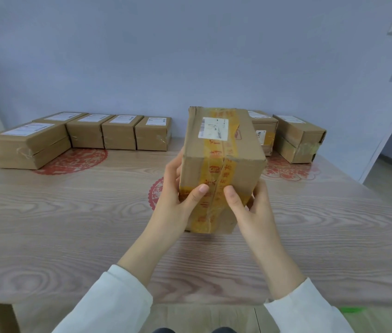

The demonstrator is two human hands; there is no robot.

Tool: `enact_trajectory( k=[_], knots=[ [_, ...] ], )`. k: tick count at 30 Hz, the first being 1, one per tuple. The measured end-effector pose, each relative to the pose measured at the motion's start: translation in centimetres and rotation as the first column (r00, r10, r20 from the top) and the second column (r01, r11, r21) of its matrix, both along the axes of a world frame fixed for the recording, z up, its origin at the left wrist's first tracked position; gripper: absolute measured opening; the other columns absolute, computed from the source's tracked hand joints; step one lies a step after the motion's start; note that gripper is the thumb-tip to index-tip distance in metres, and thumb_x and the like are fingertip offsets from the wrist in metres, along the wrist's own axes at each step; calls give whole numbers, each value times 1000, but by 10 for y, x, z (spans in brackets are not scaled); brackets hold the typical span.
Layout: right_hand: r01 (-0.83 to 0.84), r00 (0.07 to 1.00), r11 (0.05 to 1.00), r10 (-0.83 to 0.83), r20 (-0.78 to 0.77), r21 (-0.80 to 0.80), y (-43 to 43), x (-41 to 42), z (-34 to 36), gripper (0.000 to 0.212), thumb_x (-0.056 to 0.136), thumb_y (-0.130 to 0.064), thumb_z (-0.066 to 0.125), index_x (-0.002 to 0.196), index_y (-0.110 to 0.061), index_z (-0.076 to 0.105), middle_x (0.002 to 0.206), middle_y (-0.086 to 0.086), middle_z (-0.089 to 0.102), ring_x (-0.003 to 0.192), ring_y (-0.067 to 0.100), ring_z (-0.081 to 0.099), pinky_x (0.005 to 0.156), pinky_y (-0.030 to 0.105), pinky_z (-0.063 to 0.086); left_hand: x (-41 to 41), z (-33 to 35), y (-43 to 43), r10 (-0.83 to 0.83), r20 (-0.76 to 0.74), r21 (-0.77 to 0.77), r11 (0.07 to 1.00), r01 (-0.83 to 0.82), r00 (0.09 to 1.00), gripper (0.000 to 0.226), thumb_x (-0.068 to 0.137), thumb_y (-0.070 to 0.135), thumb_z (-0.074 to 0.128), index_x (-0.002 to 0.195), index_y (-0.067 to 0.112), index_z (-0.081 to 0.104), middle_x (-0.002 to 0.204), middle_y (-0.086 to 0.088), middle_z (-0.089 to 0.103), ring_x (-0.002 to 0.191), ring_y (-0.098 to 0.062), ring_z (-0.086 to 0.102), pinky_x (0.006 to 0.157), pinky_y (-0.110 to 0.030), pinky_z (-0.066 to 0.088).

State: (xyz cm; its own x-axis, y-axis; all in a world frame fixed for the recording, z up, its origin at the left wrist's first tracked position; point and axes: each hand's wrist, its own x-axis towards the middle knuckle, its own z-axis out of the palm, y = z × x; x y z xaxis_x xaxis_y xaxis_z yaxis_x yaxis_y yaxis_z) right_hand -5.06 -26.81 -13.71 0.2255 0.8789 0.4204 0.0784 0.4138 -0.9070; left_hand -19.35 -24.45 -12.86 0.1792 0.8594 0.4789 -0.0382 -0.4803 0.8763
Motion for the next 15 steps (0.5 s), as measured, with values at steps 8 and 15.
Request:
enact_trajectory(
  k=[8, 15],
  knots=[
    [29, 998, 999, -31, 56, 38, 2, 1, -5, 50, 72, -36, 62, 118, -28, 45, 112, -13, 59, 95, -12, 59, 77, 8, 47, -1, 4, -1, -24, 34, -61, 998, 26, 999, 69, 61, 61, 78, 107, 33, 34, 111, 6, 58, 97, 5, 61, 71, -15, 52],
    [24, 995, 999, -27, 92, 41, 3, 3, -11, 64, 73, -51, 66, 126, -22, 44, 117, -8, 61, 104, -5, 59, 87, 21, 52, -1, 3, -1, -37, 116, -165, 985, 56, 993, 72, 53, 74, 65, 103, 29, 40, 110, 4, 59, 90, 2, 63, 70, -18, 51]
  ],
)
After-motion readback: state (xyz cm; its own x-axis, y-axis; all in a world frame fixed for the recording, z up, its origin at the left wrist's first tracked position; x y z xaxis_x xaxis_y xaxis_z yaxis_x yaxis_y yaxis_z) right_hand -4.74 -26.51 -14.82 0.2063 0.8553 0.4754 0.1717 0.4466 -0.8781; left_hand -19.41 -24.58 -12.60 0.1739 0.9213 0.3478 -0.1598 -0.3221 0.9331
